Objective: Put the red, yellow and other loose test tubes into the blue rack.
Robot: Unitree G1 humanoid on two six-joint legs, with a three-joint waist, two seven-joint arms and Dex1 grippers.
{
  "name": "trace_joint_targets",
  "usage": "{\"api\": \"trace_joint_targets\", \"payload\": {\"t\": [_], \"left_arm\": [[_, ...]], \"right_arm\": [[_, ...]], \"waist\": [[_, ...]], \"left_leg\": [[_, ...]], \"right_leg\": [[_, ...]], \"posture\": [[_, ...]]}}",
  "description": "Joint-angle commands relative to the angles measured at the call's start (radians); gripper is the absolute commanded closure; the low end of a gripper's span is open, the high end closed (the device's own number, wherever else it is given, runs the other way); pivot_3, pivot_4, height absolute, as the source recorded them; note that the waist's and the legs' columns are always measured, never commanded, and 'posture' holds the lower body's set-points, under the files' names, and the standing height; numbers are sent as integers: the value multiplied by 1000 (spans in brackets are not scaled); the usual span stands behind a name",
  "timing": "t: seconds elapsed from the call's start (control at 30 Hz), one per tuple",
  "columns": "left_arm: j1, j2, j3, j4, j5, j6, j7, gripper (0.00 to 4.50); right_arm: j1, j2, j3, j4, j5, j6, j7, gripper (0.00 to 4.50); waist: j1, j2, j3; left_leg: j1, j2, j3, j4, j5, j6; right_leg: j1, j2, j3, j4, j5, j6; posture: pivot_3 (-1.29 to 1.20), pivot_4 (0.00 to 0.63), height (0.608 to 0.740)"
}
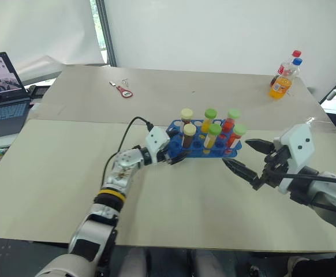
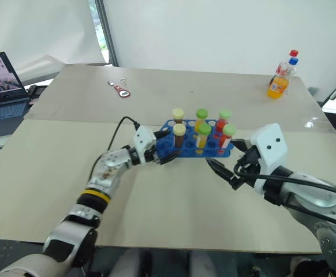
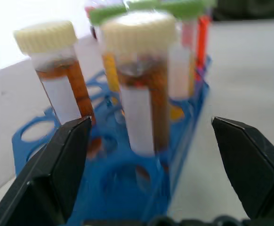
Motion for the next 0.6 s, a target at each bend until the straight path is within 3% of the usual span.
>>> {"api": "trace_joint_targets", "payload": {"t": [0.03, 0.13, 0.27, 0.43, 0.6], "left_arm": [[13, 102, 32, -184, -38, 126, -53, 76], [46, 249, 52, -351, -97, 330, -140, 76], [107, 420, 94, -501, -130, 442, -202, 14], [153, 518, 161, -552, -178, 574, -201, 14], [183, 535, 189, -578, -190, 617, -164, 14]], "right_arm": [[-6, -65, -60, 48, -34, -54, 97, 70], [-1, -113, -116, 130, -43, -79, 190, 70], [35, -183, -176, 213, -78, -123, 342, 35], [54, -229, -196, 285, -122, -177, 468, 35], [65, -238, -185, 338, -178, -224, 527, 35]], "waist": [[-1, 0, 0], [-2, 0, 0], [0, 0, 0], [2, 1, 0], [3, 1, 0]], "left_leg": [[0, 0, 0, 0, 0, 0], [-1, 0, 0, 0, 0, 0], [0, 1, 0, 0, 0, 0], [1, 1, 2, 0, 0, 0], [1, 2, 2, 0, 0, 0]], "right_leg": [[0, 0, 0, 0, 0, 0], [0, 0, 0, 0, 0, 0], [0, 0, 0, -1, 0, 0], [1, 0, 0, -1, 0, 0], [1, 0, 0, -1, 0, 0]], "posture": [[0, 150, 740], [0, 150, 740], [0, 150, 740], [0, 150, 740], [0, 150, 740]]}}
